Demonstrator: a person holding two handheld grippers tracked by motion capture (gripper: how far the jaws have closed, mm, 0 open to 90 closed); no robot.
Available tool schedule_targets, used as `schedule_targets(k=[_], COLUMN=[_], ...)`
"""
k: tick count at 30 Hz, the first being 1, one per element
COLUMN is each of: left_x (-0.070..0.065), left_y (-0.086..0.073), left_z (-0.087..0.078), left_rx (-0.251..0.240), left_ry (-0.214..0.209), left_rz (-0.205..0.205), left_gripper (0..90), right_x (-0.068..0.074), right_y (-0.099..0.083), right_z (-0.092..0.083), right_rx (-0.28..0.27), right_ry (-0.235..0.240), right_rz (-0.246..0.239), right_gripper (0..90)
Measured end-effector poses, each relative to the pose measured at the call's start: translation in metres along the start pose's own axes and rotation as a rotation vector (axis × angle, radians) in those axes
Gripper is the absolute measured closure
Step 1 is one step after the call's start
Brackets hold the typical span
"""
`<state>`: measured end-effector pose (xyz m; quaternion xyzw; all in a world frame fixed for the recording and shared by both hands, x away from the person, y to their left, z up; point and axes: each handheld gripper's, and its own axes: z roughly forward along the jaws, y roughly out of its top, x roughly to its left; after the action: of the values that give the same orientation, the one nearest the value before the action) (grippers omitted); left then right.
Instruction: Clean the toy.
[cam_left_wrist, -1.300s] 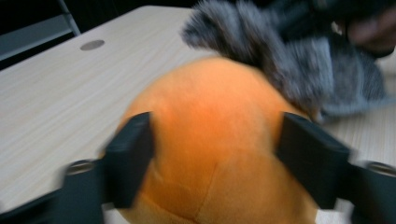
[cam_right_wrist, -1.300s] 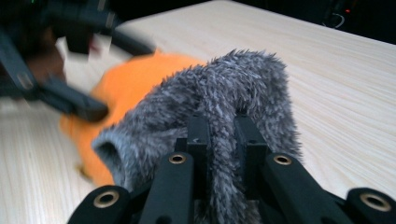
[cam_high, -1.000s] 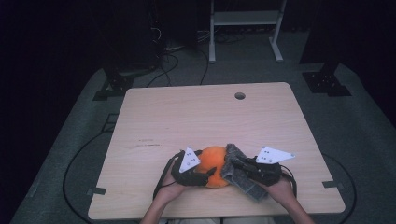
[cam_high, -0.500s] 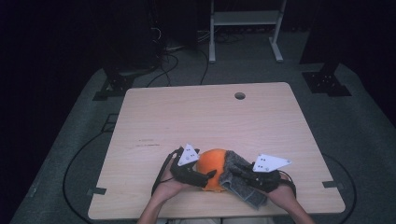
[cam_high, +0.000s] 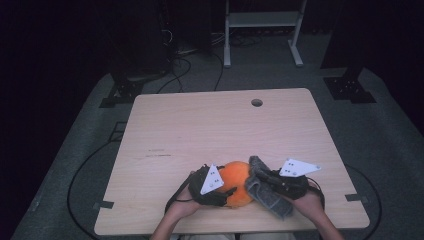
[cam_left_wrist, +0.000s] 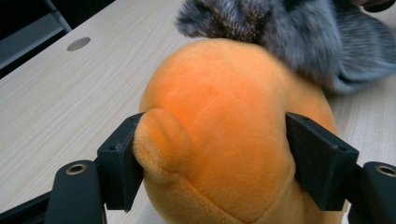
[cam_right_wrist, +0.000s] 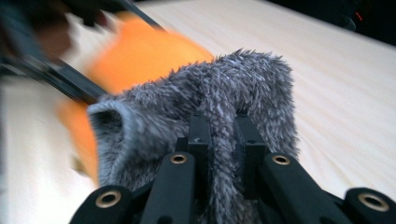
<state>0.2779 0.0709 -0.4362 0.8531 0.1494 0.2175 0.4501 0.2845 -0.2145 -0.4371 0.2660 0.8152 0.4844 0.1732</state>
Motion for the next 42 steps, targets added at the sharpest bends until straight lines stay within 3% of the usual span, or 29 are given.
schedule_targets(k=[2,4,6,8,9,13,16,19,23,26,28,30,31,33,36,37,40,42], left_x=[0.0,0.001,0.002,0.003,0.005,0.008,0.008,0.009,0.009,0.009,0.009,0.007,0.005,0.001,-0.005,-0.007,-0.012,-0.011], left_y=[-0.001,-0.002,-0.002,-0.004,-0.005,-0.007,-0.008,-0.009,-0.011,-0.011,-0.011,-0.01,-0.008,-0.005,-0.002,-0.001,0.001,0.001], left_z=[0.0,0.0,0.0,-0.001,-0.001,-0.001,-0.002,-0.002,-0.003,-0.002,-0.002,-0.002,-0.001,0.0,0.003,0.003,0.003,0.003], left_rx=[0.001,-0.001,0.002,0.002,0.002,0.003,0.007,0.005,0.003,0.001,-0.002,-0.008,-0.006,-0.008,-0.018,-0.02,-0.015,-0.024], left_ry=[0.001,0.0,0.0,-0.006,-0.011,-0.024,-0.027,-0.026,-0.026,-0.026,-0.024,-0.018,-0.012,-0.005,0.002,0.004,0.003,-0.006], left_rz=[0.003,-0.001,-0.004,-0.015,-0.021,-0.037,-0.042,-0.045,-0.056,-0.054,-0.055,-0.048,-0.044,-0.013,0.031,0.048,0.084,0.078], left_gripper=[25.1,24.5,24.3,24.1,24.0,23.9,23.4,23.0,22.2,21.9,21.7,21.6,21.4,21.3,21.5,21.5,22.1,22.7], right_x=[-0.006,-0.006,0.002,0.008,0.007,-0.006,-0.009,-0.011,-0.01,-0.006,-0.005,-0.006,-0.008,-0.009,-0.001,0.003,0.012,0.007], right_y=[-0.006,-0.003,0.003,0.005,0.003,-0.004,-0.008,-0.008,-0.005,-0.002,-0.002,-0.006,-0.006,-0.001,0.015,0.021,0.023,0.015], right_z=[-0.002,-0.006,-0.006,-0.001,0.001,0.004,0.005,0.004,0.0,-0.008,-0.008,-0.003,-0.001,-0.003,-0.007,-0.005,0.006,0.009], right_rx=[0.036,-0.019,-0.08,-0.063,-0.063,-0.016,0.051,0.067,0.026,-0.07,-0.057,0.021,0.035,-0.007,-0.156,-0.17,-0.114,-0.1], right_ry=[-0.005,0.042,0.089,0.074,0.073,0.037,-0.009,0.0,0.015,0.074,0.087,0.05,0.038,0.047,0.133,0.15,0.133,0.093], right_rz=[0.038,0.092,0.084,0.039,0.04,0.101,0.087,0.116,0.128,0.099,0.085,0.066,0.07,0.111,0.133,0.123,0.062,0.055], right_gripper=[79.4,79.4,79.3,79.1,79.1,79.1,79.0,79.1,79.0,78.7,78.7,78.8,78.9,79.0,79.0,79.0,78.9,79.0])
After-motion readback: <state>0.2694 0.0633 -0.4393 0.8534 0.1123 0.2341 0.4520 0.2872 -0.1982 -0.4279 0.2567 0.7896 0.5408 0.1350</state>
